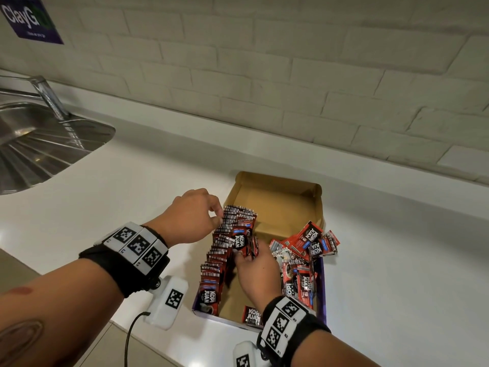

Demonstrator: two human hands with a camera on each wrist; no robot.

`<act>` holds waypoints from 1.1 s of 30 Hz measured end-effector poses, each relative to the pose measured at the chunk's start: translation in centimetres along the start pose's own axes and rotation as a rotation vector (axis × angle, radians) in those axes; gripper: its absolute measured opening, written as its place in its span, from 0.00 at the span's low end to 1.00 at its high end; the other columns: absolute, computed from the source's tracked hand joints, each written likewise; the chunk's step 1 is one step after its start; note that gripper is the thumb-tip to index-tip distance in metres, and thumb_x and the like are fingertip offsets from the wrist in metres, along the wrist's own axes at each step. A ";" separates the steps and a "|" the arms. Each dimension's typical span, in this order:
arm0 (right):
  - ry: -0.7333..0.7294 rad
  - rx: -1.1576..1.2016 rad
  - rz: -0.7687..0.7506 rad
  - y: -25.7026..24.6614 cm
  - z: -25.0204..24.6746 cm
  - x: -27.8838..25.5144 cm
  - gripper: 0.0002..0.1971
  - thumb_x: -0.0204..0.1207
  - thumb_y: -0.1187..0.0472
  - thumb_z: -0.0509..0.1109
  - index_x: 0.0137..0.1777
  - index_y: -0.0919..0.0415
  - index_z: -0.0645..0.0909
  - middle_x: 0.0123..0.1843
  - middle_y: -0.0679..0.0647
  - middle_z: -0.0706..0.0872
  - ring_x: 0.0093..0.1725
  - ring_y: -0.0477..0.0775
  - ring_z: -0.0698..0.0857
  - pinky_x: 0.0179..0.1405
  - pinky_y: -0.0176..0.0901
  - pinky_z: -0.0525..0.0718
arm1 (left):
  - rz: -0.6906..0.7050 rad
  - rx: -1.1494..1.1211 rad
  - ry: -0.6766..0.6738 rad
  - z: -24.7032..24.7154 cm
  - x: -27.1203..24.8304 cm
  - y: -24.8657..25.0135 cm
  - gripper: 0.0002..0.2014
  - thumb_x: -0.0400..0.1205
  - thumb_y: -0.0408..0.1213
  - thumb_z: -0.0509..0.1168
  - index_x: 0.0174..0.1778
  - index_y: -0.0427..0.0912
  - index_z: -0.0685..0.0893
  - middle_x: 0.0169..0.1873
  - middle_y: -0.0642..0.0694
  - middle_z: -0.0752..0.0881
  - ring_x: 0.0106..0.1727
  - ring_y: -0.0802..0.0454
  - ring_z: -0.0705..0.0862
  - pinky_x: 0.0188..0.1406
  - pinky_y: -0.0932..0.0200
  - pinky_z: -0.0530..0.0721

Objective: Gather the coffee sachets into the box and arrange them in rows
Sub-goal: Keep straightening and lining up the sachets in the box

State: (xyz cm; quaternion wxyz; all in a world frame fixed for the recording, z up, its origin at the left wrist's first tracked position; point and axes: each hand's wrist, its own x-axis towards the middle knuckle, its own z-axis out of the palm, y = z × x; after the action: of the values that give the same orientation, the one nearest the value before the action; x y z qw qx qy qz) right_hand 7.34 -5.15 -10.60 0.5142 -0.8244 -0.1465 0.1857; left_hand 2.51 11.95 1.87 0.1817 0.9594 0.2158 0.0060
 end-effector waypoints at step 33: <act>0.048 -0.006 0.016 -0.2 -0.5 -0.2 0.13 0.79 0.56 0.76 0.61 0.56 0.81 0.40 0.39 0.85 0.37 0.36 0.82 0.42 0.38 0.79 | -0.022 -0.042 -0.033 0.6 -0.6 -0.9 0.05 0.81 0.48 0.70 0.40 0.61 0.83 0.51 0.55 0.81 0.57 0.53 0.79 0.65 0.45 0.79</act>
State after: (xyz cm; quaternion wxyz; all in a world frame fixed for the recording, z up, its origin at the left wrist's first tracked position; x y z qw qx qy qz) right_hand 7.33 -5.54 -10.23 0.5138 -0.8312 -0.1281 0.1697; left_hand 1.65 12.27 1.02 0.2056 0.9529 0.2229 -0.0073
